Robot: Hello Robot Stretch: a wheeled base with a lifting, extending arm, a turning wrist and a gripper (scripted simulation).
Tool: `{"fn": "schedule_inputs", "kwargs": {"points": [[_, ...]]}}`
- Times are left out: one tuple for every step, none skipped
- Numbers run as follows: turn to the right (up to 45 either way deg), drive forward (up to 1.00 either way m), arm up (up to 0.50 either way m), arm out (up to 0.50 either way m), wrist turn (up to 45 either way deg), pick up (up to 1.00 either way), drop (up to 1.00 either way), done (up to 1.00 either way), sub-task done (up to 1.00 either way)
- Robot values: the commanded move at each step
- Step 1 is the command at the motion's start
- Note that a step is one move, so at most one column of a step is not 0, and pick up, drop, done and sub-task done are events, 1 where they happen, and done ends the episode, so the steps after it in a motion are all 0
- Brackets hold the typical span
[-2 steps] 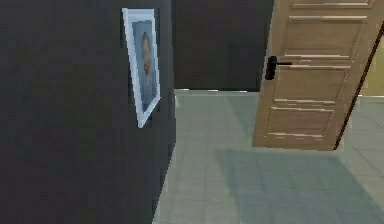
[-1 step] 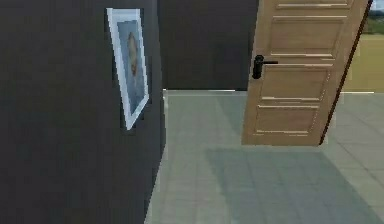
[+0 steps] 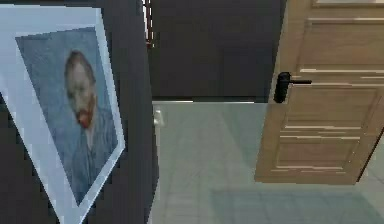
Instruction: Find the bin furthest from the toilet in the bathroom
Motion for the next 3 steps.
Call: {"fn": "schedule_inputs", "kwargs": {"points": [[45.0, 0.0, 0.0, 0.0, 0.0, 0.0, 0.0, 0.0, 0.0], [33.0, 0.0, 0.0, 0.0, 0.0, 0.0, 0.0, 0.0, 0.0], [0.0, 0.4, 0.0, 0.0, 0.0, 0.0, 0.0, 0.0, 0.0]]}}
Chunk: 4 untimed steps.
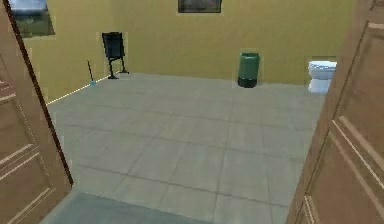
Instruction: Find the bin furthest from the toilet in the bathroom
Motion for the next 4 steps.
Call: {"fn": "schedule_inputs", "kwargs": {"points": [[12.0, 0.0, 0.0, 0.0, 0.0, 0.0, 0.0, 0.0, 0.0], [0.0, 1.0, 0.0, 0.0, 0.0, 0.0, 0.0, 0.0, 0.0], [0.0, 1.0, 0.0, 0.0, 0.0, 0.0, 0.0, 0.0, 0.0], [3.0, 0.0, 0.0, 0.0, 0.0, 0.0, 0.0, 0.0, 0.0]]}}
